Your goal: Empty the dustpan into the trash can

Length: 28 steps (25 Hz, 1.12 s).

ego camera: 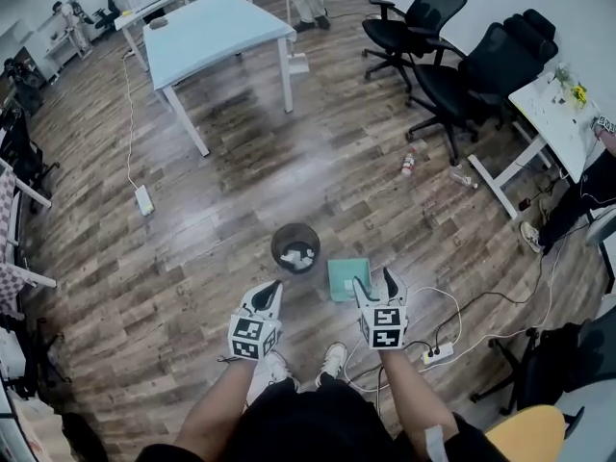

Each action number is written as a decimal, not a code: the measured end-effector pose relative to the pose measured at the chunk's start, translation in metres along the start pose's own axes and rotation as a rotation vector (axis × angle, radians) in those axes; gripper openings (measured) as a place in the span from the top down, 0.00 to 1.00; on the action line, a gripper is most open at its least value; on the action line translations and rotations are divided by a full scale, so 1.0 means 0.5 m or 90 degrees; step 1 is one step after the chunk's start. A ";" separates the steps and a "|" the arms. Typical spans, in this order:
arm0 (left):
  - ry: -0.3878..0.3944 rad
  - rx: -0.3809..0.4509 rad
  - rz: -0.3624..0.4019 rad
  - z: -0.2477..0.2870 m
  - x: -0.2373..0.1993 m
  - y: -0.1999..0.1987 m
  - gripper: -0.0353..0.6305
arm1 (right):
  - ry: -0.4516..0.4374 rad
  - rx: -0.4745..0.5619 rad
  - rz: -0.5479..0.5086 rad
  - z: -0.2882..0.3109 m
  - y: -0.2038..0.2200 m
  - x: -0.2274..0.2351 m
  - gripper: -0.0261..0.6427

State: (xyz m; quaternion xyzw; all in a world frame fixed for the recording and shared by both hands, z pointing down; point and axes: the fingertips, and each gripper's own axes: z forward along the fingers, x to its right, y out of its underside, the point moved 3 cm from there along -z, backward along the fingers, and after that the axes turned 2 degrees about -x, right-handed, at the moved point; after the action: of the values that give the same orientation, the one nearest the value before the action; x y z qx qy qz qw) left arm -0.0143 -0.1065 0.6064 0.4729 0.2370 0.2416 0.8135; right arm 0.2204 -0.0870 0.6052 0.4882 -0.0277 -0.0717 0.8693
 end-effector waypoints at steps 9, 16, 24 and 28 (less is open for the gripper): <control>0.011 0.128 0.036 -0.080 -0.007 -0.158 0.93 | 0.015 0.146 -0.013 -0.103 -0.191 -0.075 0.52; 0.017 0.195 0.043 -0.137 0.012 -0.232 0.93 | 0.057 0.228 -0.023 -0.154 -0.258 -0.101 0.78; 0.011 0.227 0.050 -0.184 0.007 -0.264 0.93 | 0.069 0.263 -0.043 -0.191 -0.288 -0.134 0.92; 0.010 0.231 0.067 -0.203 0.009 -0.271 0.93 | 0.058 0.296 -0.053 -0.207 -0.303 -0.160 0.93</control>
State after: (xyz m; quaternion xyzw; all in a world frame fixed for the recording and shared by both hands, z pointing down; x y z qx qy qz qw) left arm -0.0503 -0.0966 0.4412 0.6218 0.2582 0.2408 0.6991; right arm 0.1387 -0.0651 0.4236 0.6789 0.0158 -0.0767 0.7300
